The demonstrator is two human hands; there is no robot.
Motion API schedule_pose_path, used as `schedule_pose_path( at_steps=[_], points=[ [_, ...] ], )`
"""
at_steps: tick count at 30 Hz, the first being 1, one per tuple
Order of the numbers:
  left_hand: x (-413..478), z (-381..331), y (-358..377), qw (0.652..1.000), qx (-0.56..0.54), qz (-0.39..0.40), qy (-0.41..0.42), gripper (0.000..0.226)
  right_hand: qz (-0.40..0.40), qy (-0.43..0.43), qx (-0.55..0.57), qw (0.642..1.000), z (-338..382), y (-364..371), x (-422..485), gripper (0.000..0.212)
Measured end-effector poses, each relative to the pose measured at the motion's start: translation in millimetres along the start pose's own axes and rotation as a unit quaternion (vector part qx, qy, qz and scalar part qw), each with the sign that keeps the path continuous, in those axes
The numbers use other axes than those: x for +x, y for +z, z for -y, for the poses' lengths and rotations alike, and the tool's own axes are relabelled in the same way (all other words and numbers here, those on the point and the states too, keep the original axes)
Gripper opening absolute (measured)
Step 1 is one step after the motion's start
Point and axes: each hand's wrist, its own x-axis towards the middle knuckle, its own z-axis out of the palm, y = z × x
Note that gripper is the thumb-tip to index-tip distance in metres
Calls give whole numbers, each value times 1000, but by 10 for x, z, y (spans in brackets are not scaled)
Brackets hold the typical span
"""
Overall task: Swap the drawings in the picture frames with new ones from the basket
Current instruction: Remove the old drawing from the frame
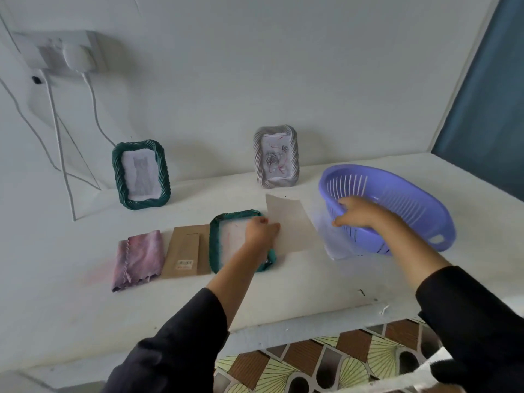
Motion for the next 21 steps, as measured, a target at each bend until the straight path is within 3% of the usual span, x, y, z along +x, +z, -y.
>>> schedule_pose_path(
  at_steps=[2,5,13,21],
  points=[
    [22,69,229,1000,24,12,-16,28,-9,-30,13,999,-75,20,69,20],
    [54,91,526,999,43,7,-31,29,-23,-61,43,997,-147,-118,134,35],
    [174,57,1107,995,93,1,-32,22,13,-116,86,989,-303,-338,244,46],
    [129,69,1225,989,150,-8,-11,33,18,-121,76,990,-315,39,262,40]
  ],
)
